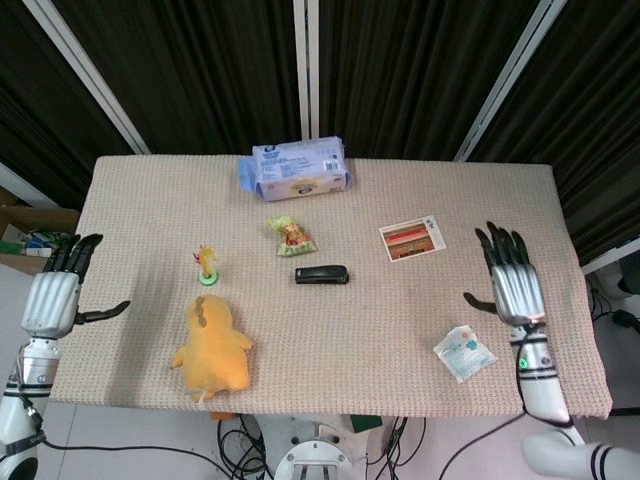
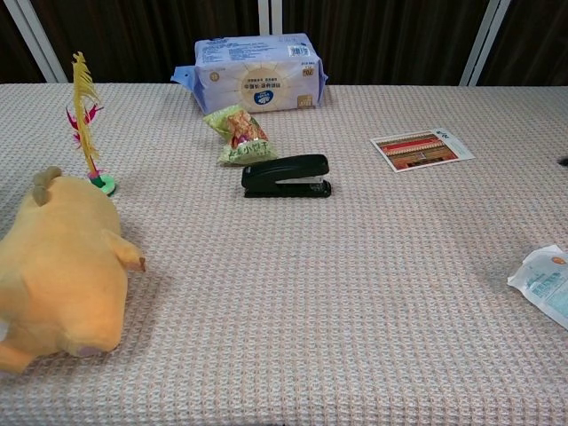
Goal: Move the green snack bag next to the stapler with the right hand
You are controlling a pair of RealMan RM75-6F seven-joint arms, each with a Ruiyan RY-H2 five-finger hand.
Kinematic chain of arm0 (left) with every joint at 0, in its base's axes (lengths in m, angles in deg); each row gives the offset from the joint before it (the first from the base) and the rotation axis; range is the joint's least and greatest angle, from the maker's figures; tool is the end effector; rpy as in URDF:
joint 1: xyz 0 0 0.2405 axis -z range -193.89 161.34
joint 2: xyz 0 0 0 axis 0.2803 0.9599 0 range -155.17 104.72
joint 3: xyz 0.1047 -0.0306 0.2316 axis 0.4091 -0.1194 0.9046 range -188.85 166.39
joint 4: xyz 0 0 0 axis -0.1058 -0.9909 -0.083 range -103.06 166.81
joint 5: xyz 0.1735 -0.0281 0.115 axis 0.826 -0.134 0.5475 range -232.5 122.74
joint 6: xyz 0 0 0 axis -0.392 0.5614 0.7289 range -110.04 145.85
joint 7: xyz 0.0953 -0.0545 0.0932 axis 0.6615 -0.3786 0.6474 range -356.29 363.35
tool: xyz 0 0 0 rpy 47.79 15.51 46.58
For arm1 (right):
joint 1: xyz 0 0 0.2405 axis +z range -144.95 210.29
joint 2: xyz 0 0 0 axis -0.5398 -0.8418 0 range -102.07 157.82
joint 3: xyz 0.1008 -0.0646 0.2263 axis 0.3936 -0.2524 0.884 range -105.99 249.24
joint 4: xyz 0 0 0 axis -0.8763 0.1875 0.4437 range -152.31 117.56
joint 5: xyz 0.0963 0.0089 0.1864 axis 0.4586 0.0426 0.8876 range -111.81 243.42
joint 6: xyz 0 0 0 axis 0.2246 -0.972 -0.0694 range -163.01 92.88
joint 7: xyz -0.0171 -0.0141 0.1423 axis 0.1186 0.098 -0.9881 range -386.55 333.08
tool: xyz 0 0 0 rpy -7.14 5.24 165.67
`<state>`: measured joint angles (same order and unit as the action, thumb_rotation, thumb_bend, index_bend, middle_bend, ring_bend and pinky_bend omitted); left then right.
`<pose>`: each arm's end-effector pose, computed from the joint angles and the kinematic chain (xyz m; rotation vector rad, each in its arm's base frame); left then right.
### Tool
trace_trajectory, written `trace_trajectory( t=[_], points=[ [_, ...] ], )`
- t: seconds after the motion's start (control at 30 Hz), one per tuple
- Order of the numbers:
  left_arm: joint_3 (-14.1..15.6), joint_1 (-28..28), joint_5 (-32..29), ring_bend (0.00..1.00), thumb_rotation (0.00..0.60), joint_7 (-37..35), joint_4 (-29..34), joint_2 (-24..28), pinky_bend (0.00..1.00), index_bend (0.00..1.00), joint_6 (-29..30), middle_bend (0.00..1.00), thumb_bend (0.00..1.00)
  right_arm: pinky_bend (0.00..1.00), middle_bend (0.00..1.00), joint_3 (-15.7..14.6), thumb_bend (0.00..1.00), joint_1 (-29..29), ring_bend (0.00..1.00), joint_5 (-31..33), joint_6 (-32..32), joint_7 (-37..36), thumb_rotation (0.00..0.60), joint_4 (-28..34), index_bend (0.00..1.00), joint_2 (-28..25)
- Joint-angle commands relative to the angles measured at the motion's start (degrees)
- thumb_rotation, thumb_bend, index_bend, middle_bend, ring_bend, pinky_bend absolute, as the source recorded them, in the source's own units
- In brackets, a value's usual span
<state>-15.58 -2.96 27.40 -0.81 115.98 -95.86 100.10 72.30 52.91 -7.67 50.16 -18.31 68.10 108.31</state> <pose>-0.3071 0.2353 0.1367 -1.3963 -0.8975 -1.0086 -0.2760 -0.2511 0.0793 1.3974 -0.8917 0.9672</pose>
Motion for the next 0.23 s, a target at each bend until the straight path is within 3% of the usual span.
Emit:
trace_trajectory(
  t=[0.03,0.23],
  points=[
    [1.77,-1.89,1.33,0.05,0.386,1.5,1.54,0.56,0.14,0.07,1.66,0.1,0.0,0.0,0.0,-6.44,0.08,-9.46,0.0,-2.22,5.3,-7.35,0.6,-0.3,0.0,-0.88],
    [3.98,-5.06,3.95,0.05,0.337,5.38,1.59,0.33,0.14,0.08,5.63,0.1,0.0,0.0,0.0,-5.35,0.08,-11.54,0.0,-4.01,5.45,-7.86,0.6,-2.25,0.0,0.49]
  ],
)
